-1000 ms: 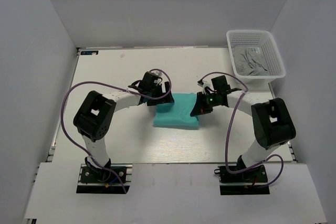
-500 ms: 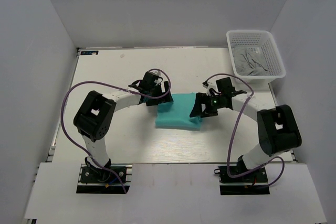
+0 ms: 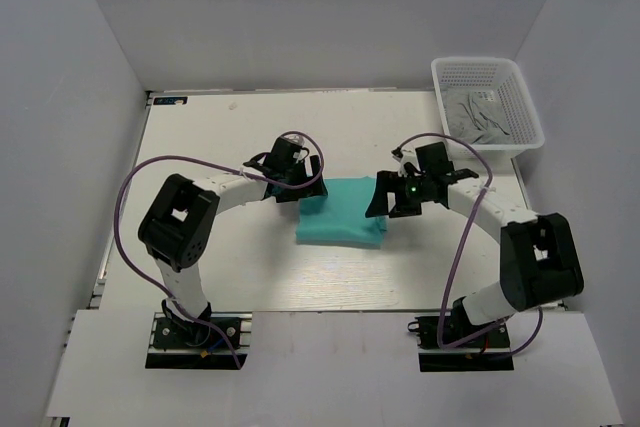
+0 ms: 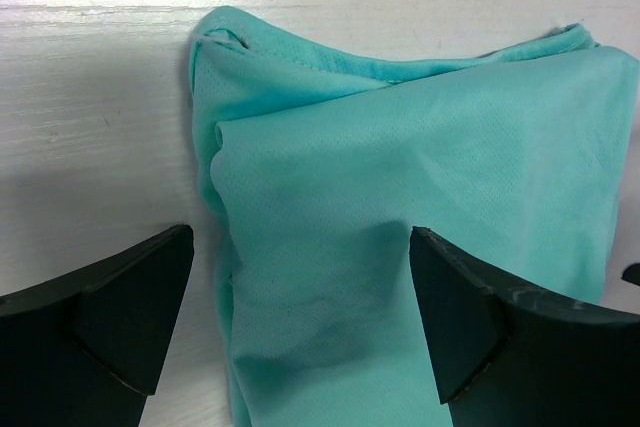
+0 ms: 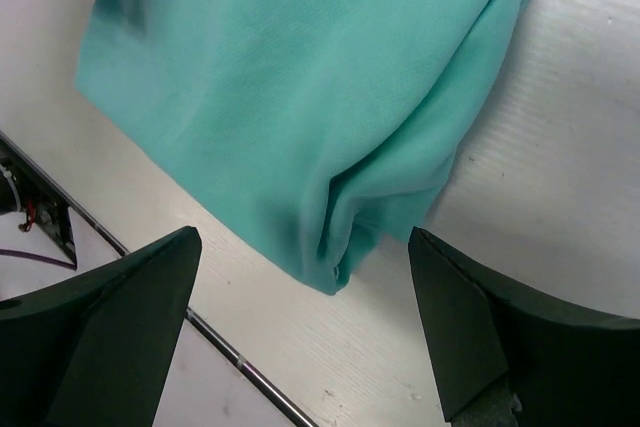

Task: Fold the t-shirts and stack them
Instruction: Smooth out wrinkles on the folded tshirt

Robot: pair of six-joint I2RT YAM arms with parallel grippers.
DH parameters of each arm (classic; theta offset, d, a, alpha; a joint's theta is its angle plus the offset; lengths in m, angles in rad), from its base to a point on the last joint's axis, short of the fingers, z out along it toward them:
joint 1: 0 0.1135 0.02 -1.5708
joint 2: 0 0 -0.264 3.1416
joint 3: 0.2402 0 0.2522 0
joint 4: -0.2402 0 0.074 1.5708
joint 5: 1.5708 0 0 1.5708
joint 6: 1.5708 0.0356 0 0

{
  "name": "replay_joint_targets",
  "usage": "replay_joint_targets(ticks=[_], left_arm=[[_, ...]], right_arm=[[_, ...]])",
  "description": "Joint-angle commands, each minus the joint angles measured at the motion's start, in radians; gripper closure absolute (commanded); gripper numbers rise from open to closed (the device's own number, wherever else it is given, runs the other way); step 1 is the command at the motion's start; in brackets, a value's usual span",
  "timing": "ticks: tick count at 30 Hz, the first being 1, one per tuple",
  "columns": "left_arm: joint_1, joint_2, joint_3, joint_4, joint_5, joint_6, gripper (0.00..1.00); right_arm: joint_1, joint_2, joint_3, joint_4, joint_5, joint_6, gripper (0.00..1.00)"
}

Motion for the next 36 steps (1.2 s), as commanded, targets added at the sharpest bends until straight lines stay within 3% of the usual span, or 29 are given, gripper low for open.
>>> replay_joint_targets(ticks=[1,8,11,14,15,17,18,20,21,22,29,36], left_arm=[[0.003,-0.010,-0.040,-0.086,-0.033,0.005,0.00],[0.003,0.008,-0.040,-0.076,-0.015,0.005,0.00],[0.003,0.008,-0.040,-0.076,-0.015,0.005,0.00],[0.003,0.008,-0.040,-0.076,-0.005,0.005,0.00],[0.003,0.008,-0.040,-0.076,-0.005,0.005,0.00],[0.003,0.008,-0.040,-0.076,-0.005,0.005,0.00],[0.003,0.008,-0.049,-0.076,-0.005,0.005,0.00],[0.003,0.008,-0.049,-0.066,-0.005,0.005,0.00],[0.003,0.008,-0.049,-0.066,-0.005,0.005,0.00],[0.003,0.008,-0.049,-0.066,-0.005,0.005,0.00],[0.003,-0.001,-0.049,-0.066,-0.015,-0.005,0.00],[0.003,-0.010,-0.058,-0.089,-0.015,-0.005,0.00]], right_arm=[[0.005,0.070,0.060,0.031,0.003,0.021,0.10],[0.011,0.185,0.117,0.071,-0.058,0.021,0.21],[0.017,0.205,0.120,0.097,-0.114,0.024,0.21],[0.018,0.239,0.132,0.103,-0.155,0.026,0.33],[0.018,0.245,0.138,0.112,-0.166,0.029,0.43],[0.018,0.259,0.146,0.116,-0.175,0.029,0.52],[0.017,0.261,0.149,0.117,-0.175,0.024,0.63],[0.017,0.268,0.166,0.104,-0.175,0.018,0.68],[0.014,0.268,0.168,0.096,-0.178,0.016,0.77],[0.011,0.268,0.166,0.106,-0.181,0.024,1.00],[0.006,0.212,0.137,0.154,-0.255,0.042,1.00],[-0.038,0.288,0.053,0.172,-0.241,0.027,1.00]])
